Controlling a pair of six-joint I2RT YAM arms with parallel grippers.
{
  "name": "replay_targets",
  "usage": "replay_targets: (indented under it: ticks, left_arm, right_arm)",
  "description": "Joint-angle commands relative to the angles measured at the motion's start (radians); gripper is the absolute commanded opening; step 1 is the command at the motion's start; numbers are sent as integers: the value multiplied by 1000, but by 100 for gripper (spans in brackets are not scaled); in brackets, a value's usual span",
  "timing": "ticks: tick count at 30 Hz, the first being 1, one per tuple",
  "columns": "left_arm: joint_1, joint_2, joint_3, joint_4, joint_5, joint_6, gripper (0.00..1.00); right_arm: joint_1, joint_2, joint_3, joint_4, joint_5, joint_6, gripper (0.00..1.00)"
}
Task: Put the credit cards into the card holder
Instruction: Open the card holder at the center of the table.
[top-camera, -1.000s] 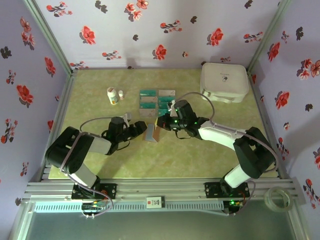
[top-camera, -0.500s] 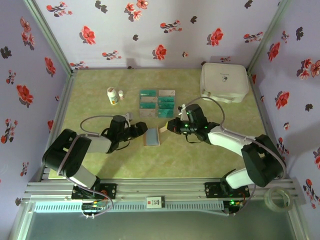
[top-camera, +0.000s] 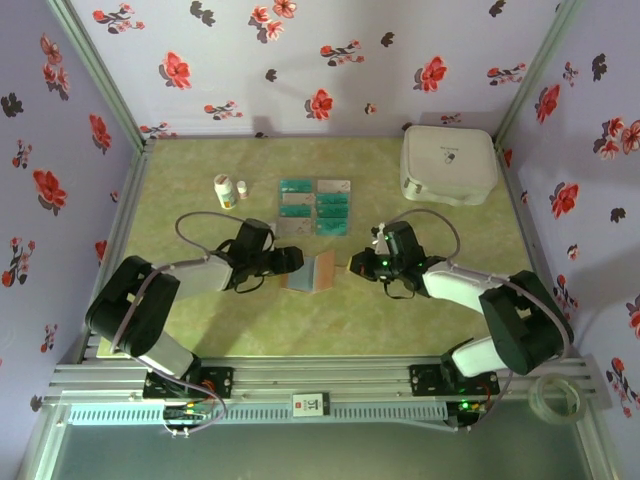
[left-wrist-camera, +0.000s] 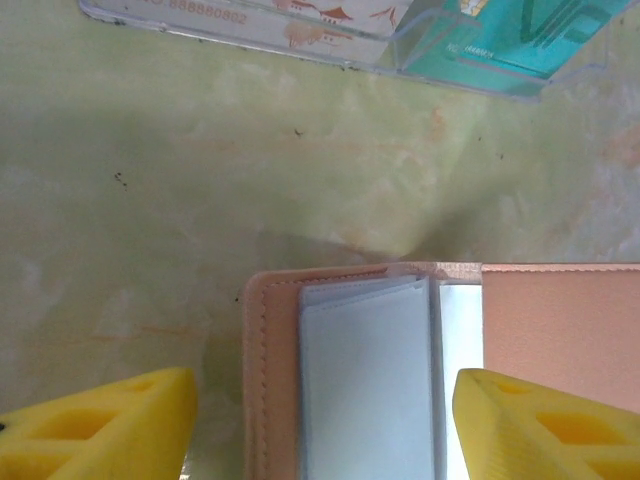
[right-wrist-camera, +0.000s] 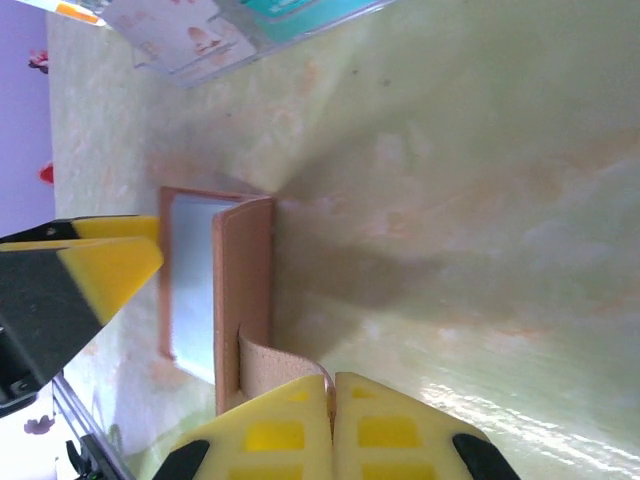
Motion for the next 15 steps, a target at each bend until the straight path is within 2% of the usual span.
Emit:
replay_targets:
  ticks: [1, 6, 9, 12, 15]
  left_arm:
    - [-16, 26, 42, -100, -27, 56, 69]
    - [-22, 38, 54, -116, -30, 63, 68]
    - [-22, 40, 53, -103, -20, 58, 62]
    - [-23, 38, 55, -84, 4, 50, 54]
    - [-23, 28, 60, -77, 21, 45, 45]
  right_arm:
    - [-24, 33, -24, 50, 2, -23, 0]
    - [-45, 94, -23, 90, -20, -21, 0]
    - [-53, 136, -10, 99, -23, -25, 0]
    - [-63, 172, 1, 103, -25, -26, 9]
    - [-76, 182, 8, 103, -20, -19, 27]
